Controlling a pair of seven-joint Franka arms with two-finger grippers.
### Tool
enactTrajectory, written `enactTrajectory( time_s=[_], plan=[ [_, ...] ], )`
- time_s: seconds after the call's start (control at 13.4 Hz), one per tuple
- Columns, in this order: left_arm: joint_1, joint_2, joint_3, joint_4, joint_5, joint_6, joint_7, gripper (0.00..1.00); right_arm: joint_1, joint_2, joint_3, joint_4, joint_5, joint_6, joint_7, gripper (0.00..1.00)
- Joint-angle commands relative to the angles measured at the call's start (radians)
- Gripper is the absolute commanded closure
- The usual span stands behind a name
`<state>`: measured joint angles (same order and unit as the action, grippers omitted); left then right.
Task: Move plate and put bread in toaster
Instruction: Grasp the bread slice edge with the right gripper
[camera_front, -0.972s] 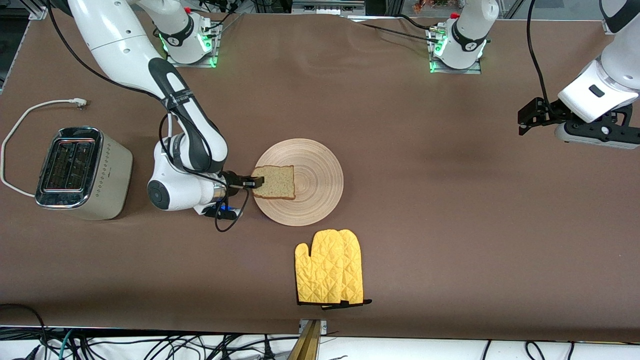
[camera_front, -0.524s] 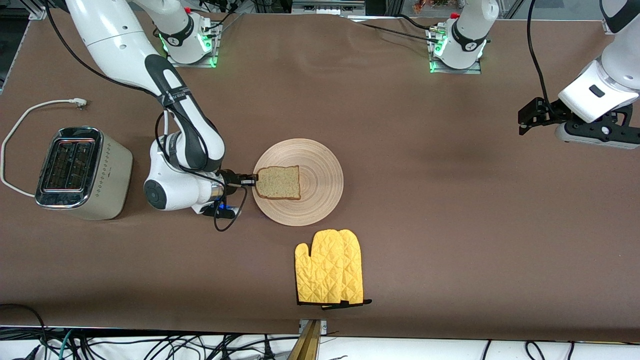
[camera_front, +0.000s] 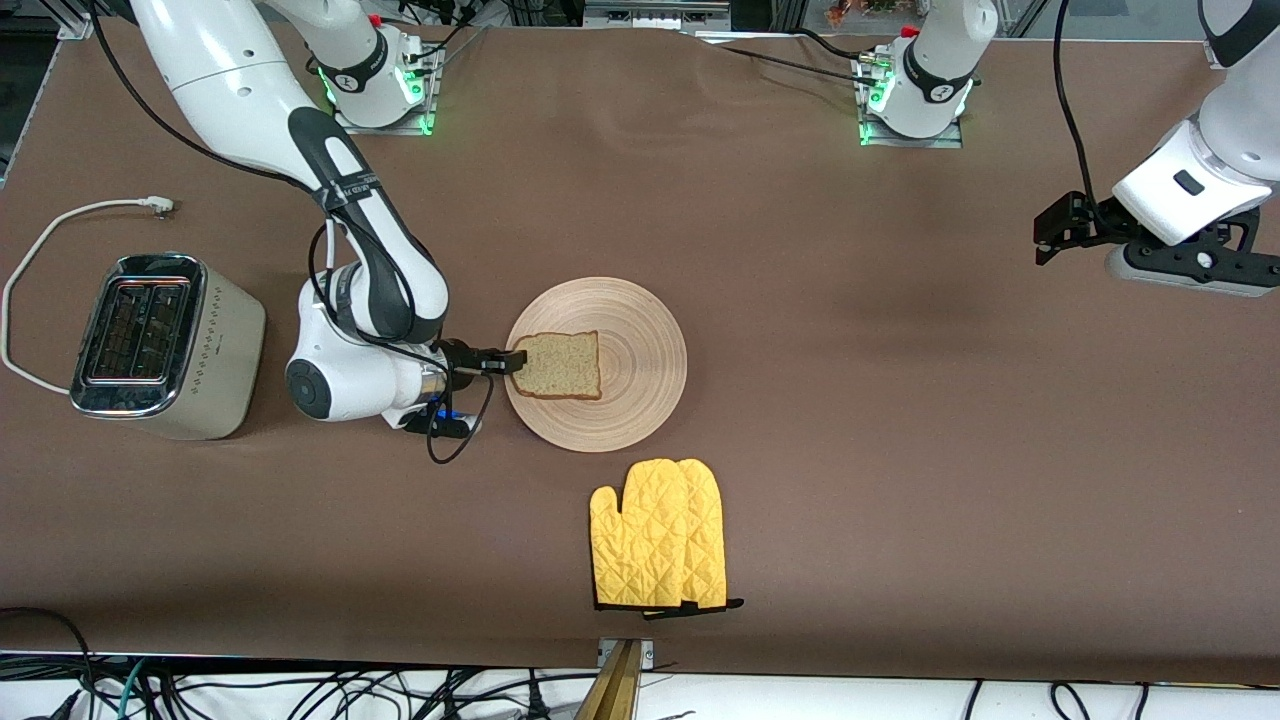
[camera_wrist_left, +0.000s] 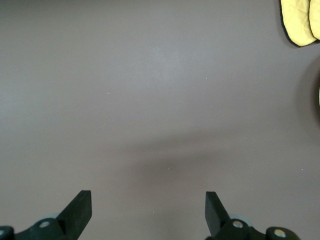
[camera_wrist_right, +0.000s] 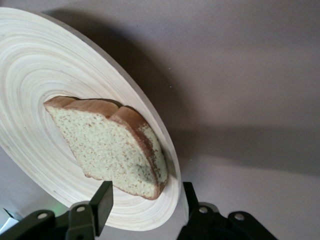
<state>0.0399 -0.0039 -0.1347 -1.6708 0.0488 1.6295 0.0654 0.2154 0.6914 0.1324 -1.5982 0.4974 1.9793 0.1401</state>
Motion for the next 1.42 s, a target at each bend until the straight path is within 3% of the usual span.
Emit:
enactTrajectory(
  time_s=[0.0,0.3,0.6,0.75,0.82,1.05,1.12,1.2,1.27,1.35],
  plan=[
    [0.011,-0.004,-0.017,0.002,0.017,-0.014,0.004,0.00,0.015,-0.016,0.000,-0.003,-0.002,-0.013,0.004,0.36],
    [0.011,-0.004,-0.017,0.003,0.017,-0.014,0.004,0.00,0.050,-0.009,0.000,-0.002,-0.077,0.000,0.021,0.36],
    [0.011,-0.002,-0.016,0.005,0.017,-0.014,0.004,0.00,0.058,-0.001,0.000,-0.002,-0.086,0.022,0.032,0.38],
    [0.009,-0.002,-0.017,0.005,0.016,-0.013,0.004,0.00,0.067,0.007,0.000,-0.002,-0.092,0.042,0.032,0.47],
    [0.009,-0.002,-0.017,0.005,0.014,-0.013,0.004,0.00,0.076,0.007,0.000,-0.002,-0.123,0.050,0.032,0.56],
    [0.009,-0.002,-0.017,0.005,0.014,-0.013,0.005,0.00,0.087,0.023,0.000,-0.002,-0.168,0.076,0.036,0.58],
    [0.011,-0.004,-0.017,0.005,0.014,-0.013,0.004,0.00,0.087,0.028,0.000,-0.002,-0.169,0.088,0.036,0.66],
    [0.009,-0.002,-0.017,0.005,0.014,-0.013,0.004,0.00,0.090,0.028,0.000,-0.002,-0.169,0.092,0.035,0.86],
    [0.009,-0.002,-0.017,0.005,0.014,-0.013,0.004,0.00,0.094,0.028,0.000,-0.002,-0.171,0.092,0.035,1.00],
    [0.011,-0.002,-0.017,0.005,0.014,-0.013,0.004,0.00,0.099,0.027,0.000,-0.002,-0.177,0.093,0.036,1.00]
  ],
)
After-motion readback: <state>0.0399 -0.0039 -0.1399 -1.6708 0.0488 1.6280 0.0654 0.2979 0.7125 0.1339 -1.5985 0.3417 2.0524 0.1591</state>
